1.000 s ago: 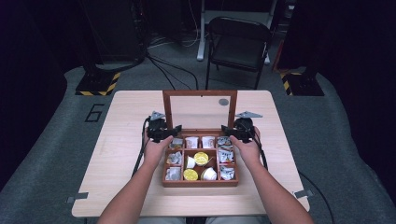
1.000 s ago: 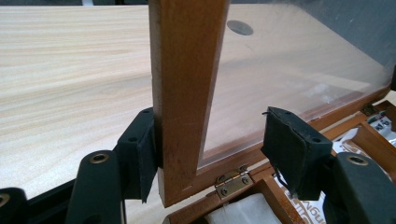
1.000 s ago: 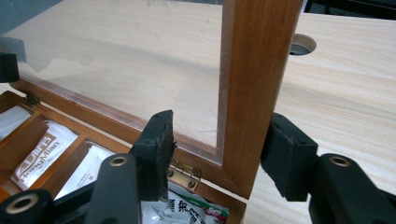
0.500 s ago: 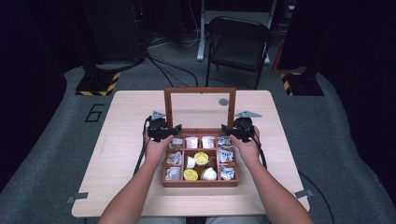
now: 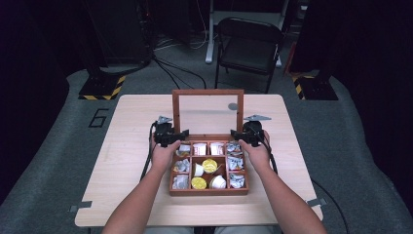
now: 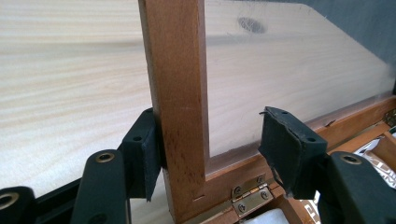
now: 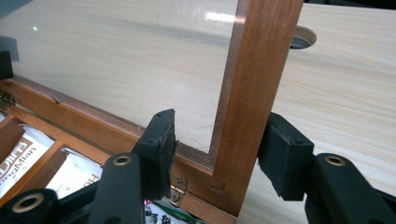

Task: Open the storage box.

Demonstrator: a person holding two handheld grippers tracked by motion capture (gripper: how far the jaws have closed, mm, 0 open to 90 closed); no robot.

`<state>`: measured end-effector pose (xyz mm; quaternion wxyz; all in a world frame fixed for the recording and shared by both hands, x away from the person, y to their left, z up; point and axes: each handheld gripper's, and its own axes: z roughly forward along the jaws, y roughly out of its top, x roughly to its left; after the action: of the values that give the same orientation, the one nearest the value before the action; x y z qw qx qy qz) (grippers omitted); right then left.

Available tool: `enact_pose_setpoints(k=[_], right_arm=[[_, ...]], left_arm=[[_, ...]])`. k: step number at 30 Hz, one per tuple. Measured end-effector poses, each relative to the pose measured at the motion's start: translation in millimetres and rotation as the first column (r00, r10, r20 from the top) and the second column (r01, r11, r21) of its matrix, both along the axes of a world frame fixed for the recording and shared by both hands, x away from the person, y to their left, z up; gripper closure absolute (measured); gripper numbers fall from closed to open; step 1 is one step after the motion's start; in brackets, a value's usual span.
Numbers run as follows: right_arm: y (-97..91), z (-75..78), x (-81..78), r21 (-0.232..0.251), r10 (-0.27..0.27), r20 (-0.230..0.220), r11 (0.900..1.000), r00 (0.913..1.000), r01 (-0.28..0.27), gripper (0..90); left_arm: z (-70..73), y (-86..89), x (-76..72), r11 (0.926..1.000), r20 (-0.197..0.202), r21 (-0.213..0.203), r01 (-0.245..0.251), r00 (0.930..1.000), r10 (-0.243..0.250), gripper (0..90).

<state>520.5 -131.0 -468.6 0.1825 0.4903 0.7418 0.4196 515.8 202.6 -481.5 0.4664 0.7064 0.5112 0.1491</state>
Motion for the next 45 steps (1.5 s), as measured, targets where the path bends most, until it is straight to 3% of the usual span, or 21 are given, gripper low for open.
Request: enact_pose_setpoints(k=[15,21,27,45], right_arm=[[-1.4,-1.1,6.5,0.028,-0.01,-0.047,0.9995,0.9988,0.011,47.9],[-2.6,-3.6,9.1,0.043,-0.014,-0.062,0.9989,0.998,0.016,47.4],[-3.2,-4.8,10.4,0.062,-0.021,-0.085,0.9977,0.9961,0.027,47.3],[-2.4,-6.3,12.8,0.068,-0.043,-0.109,0.9964,0.9931,0.05,45.5]], left_arm=[[-3.8,2.6,4.9,0.9987,-0.037,-0.051,-0.01,0.9993,0.008,41.2],[-6.4,3.5,7.9,0.9961,-0.079,-0.082,-0.033,0.9965,0.026,41.1],[-3.3,3.4,13.0,0.9971,-0.129,-0.071,-0.03,0.9915,0.02,40.7],[-6.0,2.8,16.2,0.9943,-0.159,-0.093,-0.052,0.9865,0.037,39.0]])
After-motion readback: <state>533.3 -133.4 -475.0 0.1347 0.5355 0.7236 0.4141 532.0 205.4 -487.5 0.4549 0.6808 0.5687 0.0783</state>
